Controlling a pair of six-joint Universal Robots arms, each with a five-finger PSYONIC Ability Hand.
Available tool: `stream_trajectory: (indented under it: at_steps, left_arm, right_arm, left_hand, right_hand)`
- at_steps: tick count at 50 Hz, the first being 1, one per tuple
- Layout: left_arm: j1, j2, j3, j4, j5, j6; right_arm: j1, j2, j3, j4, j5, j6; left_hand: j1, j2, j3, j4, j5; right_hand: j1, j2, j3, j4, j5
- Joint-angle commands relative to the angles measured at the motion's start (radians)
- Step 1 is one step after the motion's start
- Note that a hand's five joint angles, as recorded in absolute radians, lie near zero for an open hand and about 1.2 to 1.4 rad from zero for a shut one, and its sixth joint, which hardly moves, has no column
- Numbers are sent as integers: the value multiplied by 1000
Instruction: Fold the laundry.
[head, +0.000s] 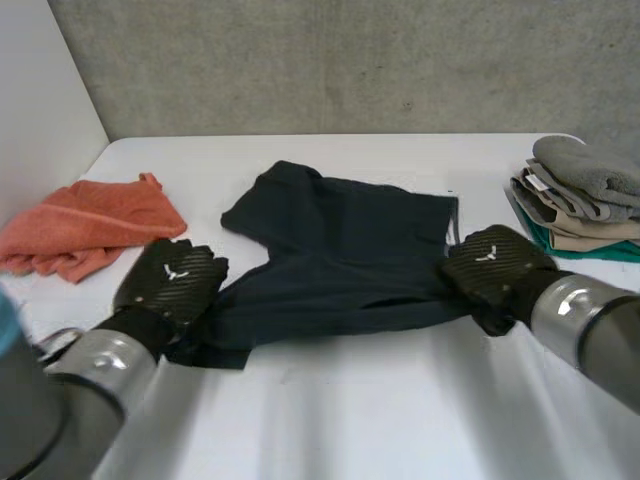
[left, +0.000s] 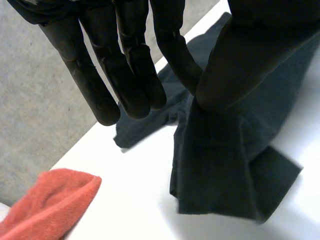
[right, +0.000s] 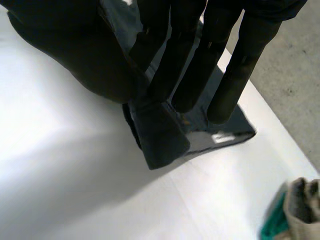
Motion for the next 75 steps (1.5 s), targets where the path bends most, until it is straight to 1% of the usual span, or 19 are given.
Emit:
stream_trajectory:
  at_steps: [1,4,8,15,22,25,30,38,40,41,43,45,46,53,58,66,71,72,75]
  left_arm:
    - [-9,235,26,-536,145,8]
    - [-9,243,20,-575,182,17]
    - [-3,171,15,-468,195,43]
    - [-3,-107,166,-130,157,54]
    - [-32,-433,556,144,87,55]
    - [-66,-588,771,168,86,57]
    - [-84,-817,1089,166,94,61]
    - [-103,-1157,1522,177,108,81]
    - [-104,-1217,1592,178,113,81]
    - [-109,-1225,1598,178,111,77]
    - [-113,-1227,1588,178,107,74]
    - [-127,-1222,1556,183,103,75]
    - [-132,-1219,1548,186,103,75]
    - [-158,-1048,1347,184,67,64]
    - [-155,-867,1122,186,47,-1]
    - [-156,-639,827,171,53,-212]
    - [-158,-560,701,168,59,-270]
    - [-156,-555,691,169,60,-272]
    - [-153,-547,666,169,59,-273]
  right_arm:
    - [-51,-158,0,349,-9,-268]
    - [-72,-160,6,383,-18,-307]
    - [-86,-114,19,366,-35,-305]
    - [-77,131,-101,215,-15,-168]
    - [-72,268,-263,61,90,-43]
    - [-72,317,-328,-33,143,-26]
    - [-71,418,-431,-180,163,-28]
    - [-71,679,-667,-366,207,-32]
    - [-63,756,-747,-379,247,-37]
    - [-60,779,-773,-379,265,-35]
    - [-45,817,-834,-375,320,-29]
    - [-32,811,-848,-379,339,-23]
    - [-29,792,-840,-375,345,-16]
    - [-35,582,-624,-318,347,81]
    - [-45,399,-390,-187,289,242]
    - [-121,368,-126,-171,83,464]
    - [-120,382,-75,-283,64,474]
    - [-118,386,-75,-303,67,471]
    - [-124,440,-84,-352,78,457]
  left_hand:
    - [234,203,209,200,240]
    - [234,203,209,200,240]
    - [234,203,209,200,240]
    - [234,203,209,200,240]
    - [234,203,209,200,240]
    - [234,203,209,200,240]
    - [234,203,209,200,240]
    - [234,203,209,200,240]
    - [234,203,209,200,240]
    - [194,163,168,160,199]
    - [-855,-886,-880,-888,-849]
    - [-846,-877,-871,-879,-840]
    - [-985,-1017,-1011,-1019,-980]
    - [-988,-1019,-1013,-1021,-982]
    - [-988,-1019,-1013,-1021,-982]
    - [-988,-1019,-1013,-1021,-982]
    - [-988,-1019,-1013,-1021,-982]
    - [-988,-1019,-1013,-1021,-982]
    - [-988,-1019,-1013,-1021,-982]
  right_hand:
    - [283,200,205,199,214]
    - [283,200,205,199,214]
    - [283,200,205,199,214]
    - [283,200,205,199,214]
    - [283,200,205,199,214]
    - [283,200,205,199,214]
    - [283,200,205,199,214]
    - [283,200,205,199,214]
    - [-440,-523,-518,-524,-509]
    - [-871,-955,-949,-956,-940]
    - [-938,-1022,-1016,-1023,-1008]
    - [-938,-1022,-1016,-1023,-1008]
    - [-938,-1022,-1016,-1023,-1008]
    - [-938,-1022,-1016,-1023,-1008]
    - [-938,-1022,-1016,-1023,-1008]
    - [-938,-1022,-1016,-1023,-1008]
    - [-938,-1022,-1016,-1023,-1008]
    - [-914,-998,-992,-999,-983]
    - [-446,-529,-524,-530,-515]
